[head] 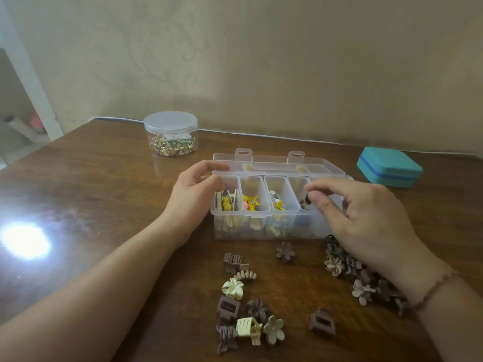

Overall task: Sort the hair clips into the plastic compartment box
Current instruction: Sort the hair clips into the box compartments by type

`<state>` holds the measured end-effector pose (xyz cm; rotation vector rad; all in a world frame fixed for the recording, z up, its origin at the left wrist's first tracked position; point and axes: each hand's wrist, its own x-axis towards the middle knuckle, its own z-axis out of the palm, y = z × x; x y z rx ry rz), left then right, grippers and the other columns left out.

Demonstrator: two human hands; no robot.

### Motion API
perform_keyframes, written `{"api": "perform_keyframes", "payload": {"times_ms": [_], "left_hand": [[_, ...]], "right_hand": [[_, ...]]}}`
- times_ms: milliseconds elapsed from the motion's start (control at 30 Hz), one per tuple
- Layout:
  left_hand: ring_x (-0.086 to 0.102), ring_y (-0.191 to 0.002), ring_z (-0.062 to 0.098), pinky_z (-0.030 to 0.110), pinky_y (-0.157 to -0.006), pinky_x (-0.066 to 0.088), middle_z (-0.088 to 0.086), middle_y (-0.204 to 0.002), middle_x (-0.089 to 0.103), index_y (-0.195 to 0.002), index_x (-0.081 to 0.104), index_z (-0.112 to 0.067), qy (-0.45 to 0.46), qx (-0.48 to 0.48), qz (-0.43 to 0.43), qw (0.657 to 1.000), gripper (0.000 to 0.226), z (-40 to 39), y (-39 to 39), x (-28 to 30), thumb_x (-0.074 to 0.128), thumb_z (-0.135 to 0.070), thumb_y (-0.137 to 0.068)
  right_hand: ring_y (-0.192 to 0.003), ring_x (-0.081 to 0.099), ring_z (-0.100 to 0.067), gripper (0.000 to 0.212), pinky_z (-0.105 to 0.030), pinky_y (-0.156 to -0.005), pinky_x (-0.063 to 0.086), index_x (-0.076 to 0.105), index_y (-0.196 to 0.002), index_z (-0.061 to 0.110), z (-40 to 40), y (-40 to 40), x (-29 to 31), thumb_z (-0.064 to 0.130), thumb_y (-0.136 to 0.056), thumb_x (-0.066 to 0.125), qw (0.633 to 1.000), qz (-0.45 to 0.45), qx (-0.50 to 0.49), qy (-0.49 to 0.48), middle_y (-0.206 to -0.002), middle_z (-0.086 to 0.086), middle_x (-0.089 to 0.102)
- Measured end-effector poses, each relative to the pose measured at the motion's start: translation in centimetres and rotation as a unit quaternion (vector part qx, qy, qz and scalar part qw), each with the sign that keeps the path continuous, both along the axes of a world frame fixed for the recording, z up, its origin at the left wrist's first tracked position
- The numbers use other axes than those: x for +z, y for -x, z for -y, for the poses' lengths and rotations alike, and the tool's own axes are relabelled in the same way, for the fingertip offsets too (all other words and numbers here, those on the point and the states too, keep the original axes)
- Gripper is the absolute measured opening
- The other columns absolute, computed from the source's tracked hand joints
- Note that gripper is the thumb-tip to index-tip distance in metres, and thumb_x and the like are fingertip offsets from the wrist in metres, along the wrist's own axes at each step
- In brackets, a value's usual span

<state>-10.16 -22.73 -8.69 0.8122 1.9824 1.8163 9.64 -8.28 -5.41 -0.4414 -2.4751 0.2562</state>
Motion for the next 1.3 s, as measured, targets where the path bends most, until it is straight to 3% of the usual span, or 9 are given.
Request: {"api": "perform_keyframes", "payload": {"times_ms": [200, 300, 433, 533, 667, 833, 967, 1133, 1300], "left_hand": [[0.063, -0.095, 0.002, 0.021, -0.073, 0.042, -0.002, -0.088, 0.077, -0.107, 0.068, -0.026, 0.004, -0.004, -0.004, 1.0, 0.034, 0.1, 0.0, 0.1, 0.052, -0.004, -0.086], [0.064, -0.092, 0.0, 0.019, -0.071, 0.042, -0.001, -0.085, 0.076, -0.107, 0.068, -0.026, 0.002, -0.004, 0.001, 1.0, 0.035, 0.1, -0.1, 0.1, 0.051, -0.003, -0.086], [0.063, -0.089, -0.006, 0.018, -0.072, 0.041, -0.001, -0.088, 0.077, -0.107, 0.068, -0.026, 0.006, -0.003, 0.0, 1.0, 0.035, 0.0, -0.1, 0.2, 0.052, -0.004, -0.087], [0.064, -0.098, 0.003, 0.021, -0.073, 0.042, 0.002, -0.091, 0.076, -0.108, 0.068, -0.025, 0.002, -0.008, 0.003, 1.0, 0.034, 0.1, -0.1, 0.1, 0.052, -0.003, -0.087], [0.063, -0.097, 0.002, 0.021, -0.073, 0.043, 0.002, -0.093, 0.076, -0.108, 0.068, -0.025, 0.008, -0.008, -0.001, 1.0, 0.033, 0.1, 0.0, 0.0, 0.052, -0.005, -0.087], [0.064, -0.083, -0.009, 0.021, -0.073, 0.043, 0.003, -0.092, 0.076, -0.107, 0.068, -0.024, 0.01, -0.005, -0.009, 1.0, 0.034, 0.1, 0.1, -0.2, 0.052, -0.004, -0.085], [0.065, -0.086, -0.006, 0.023, -0.075, 0.044, 0.002, -0.091, 0.076, -0.106, 0.068, -0.026, 0.005, -0.01, -0.01, 1.0, 0.033, 0.1, 0.1, -0.2, 0.052, -0.007, -0.085], [0.07, -0.093, 0.012, 0.033, -0.082, 0.052, -0.001, -0.088, 0.078, -0.116, 0.062, -0.033, 0.009, -0.003, -0.008, 1.0, 0.042, 0.2, 0.3, -0.3, 0.057, -0.021, -0.077], [0.062, -0.087, 0.007, 0.024, -0.069, 0.046, -0.007, -0.098, 0.065, -0.124, 0.055, -0.034, 0.062, 0.064, -0.135, 0.987, 0.04, 0.9, 1.0, 0.2, 0.061, -0.039, -0.085]], "right_hand": [[-0.065, 0.051, 0.016, 0.018, -0.003, -0.056, 0.037, 0.07, -0.095, 0.026, 2.0, -0.6, 1.5, 0.038, -0.088, 0.058, 0.993, -0.032, 0.113, -0.021, -0.081, 0.015, 0.068], [-0.07, 0.063, 0.002, 0.034, -0.023, -0.058, 0.052, 0.066, -0.104, 0.036, 3.6, -0.6, 1.2, 0.058, -0.085, 0.048, 0.977, 0.125, 0.113, -0.128, -0.081, 0.017, 0.07], [-0.103, 0.059, -0.016, 0.038, -0.036, -0.08, 0.049, 0.048, -0.123, 0.039, 4.3, 0.0, 0.3, 0.059, -0.094, 0.033, 0.933, 0.292, 0.115, -0.178, -0.113, 0.012, 0.059], [-0.089, 0.062, -0.009, 0.027, -0.032, -0.071, 0.052, 0.058, -0.108, 0.037, 3.8, 0.1, 0.5, 0.051, -0.094, 0.04, 0.955, 0.222, 0.134, -0.146, -0.102, 0.015, 0.062], [-0.065, 0.049, 0.015, 0.012, -0.007, -0.056, 0.036, 0.067, -0.095, 0.029, 2.4, -0.6, 1.6, 0.036, -0.091, 0.058, 0.994, -0.022, 0.104, -0.028, -0.077, 0.025, 0.057], [-0.077, 0.059, 0.006, 0.022, -0.022, -0.062, 0.048, 0.07, -0.101, 0.032, 0.8, 0.0, 0.3, 0.04, -0.09, 0.053, 0.999, 0.018, 0.006, -0.05, -0.096, 0.013, 0.072], [-0.07, 0.049, 0.019, 0.019, -0.006, -0.061, 0.037, 0.071, -0.102, 0.025, 2.9, -0.3, 1.0, 0.036, -0.091, 0.06, 0.994, -0.049, 0.097, -0.027, -0.098, 0.014, 0.07], [-0.089, 0.066, -0.004, 0.037, -0.034, -0.065, 0.057, 0.056, -0.124, 0.045, 6.3, 0.8, -0.7, 0.058, -0.094, 0.039, 0.962, 0.154, 0.207, -0.085, -0.133, 0.018, 0.057], [-0.093, 0.067, -0.01, 0.042, -0.037, -0.066, 0.056, 0.058, -0.118, 0.044, 6.5, 1.5, -1.4, 0.062, -0.095, 0.028, 0.937, 0.233, 0.242, -0.096, -0.128, 0.019, 0.057]]}}
